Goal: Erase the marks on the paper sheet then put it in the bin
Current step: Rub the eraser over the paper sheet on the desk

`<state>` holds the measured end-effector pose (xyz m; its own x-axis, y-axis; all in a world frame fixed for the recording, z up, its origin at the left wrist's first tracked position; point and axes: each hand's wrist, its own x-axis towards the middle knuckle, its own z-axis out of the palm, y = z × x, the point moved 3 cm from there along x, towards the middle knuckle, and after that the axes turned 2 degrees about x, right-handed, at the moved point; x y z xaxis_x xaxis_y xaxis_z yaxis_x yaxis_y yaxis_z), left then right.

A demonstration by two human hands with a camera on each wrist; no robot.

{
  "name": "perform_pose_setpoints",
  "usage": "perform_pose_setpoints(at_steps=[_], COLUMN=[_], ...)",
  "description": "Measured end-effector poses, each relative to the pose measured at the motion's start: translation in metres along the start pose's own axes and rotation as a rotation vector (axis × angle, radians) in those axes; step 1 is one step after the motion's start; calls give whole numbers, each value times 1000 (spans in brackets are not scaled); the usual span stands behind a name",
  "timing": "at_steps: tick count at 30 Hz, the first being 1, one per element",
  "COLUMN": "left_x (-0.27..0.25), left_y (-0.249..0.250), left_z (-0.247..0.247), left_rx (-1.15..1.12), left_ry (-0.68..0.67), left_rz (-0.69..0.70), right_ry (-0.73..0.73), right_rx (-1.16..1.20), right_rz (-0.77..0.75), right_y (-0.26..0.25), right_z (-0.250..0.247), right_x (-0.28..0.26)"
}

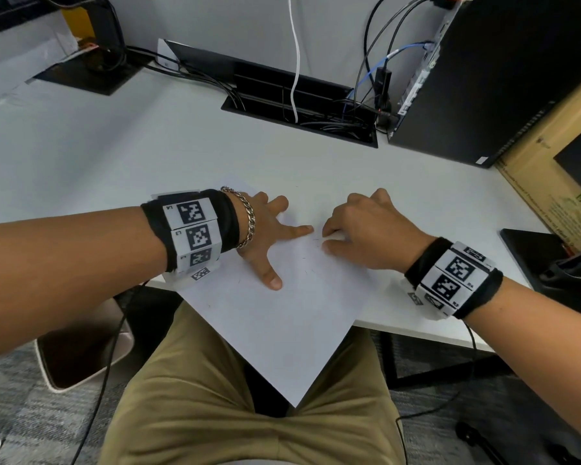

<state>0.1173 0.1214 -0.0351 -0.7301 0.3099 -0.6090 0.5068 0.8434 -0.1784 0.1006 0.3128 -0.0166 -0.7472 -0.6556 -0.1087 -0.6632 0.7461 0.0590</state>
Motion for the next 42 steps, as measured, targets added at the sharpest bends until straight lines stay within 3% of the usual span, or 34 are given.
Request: perform_pose_setpoints(at_steps=[3, 8, 12, 17, 21, 28, 36, 42], left_x=[-2, -2, -2, -2, -4, -6, -22, -38], left_y=[1, 1, 1, 2, 1, -3, -11, -9], left_z=[-1, -2, -2, -3, -1, 4, 19, 38], left_rx=[1, 18, 18, 11, 3, -23, -176, -206], left_ry=[0, -5, -12, -9, -15, 10, 141, 82], left_rz=[-2, -4, -6, -6, -4, 14, 77, -52], right_ry=[-8, 1, 10, 37, -3, 202, 161, 80], right_rx=[18, 42, -5, -53, -5, 271, 302, 245], right_rz=[-58, 18, -63, -23, -92, 152, 92, 149], right_y=[-8, 5, -6, 2, -6, 29, -7, -6], right_z=[5, -1, 4, -2, 3, -18, 2, 11], right_x=[-4, 0, -2, 2, -6, -39, -69, -68])
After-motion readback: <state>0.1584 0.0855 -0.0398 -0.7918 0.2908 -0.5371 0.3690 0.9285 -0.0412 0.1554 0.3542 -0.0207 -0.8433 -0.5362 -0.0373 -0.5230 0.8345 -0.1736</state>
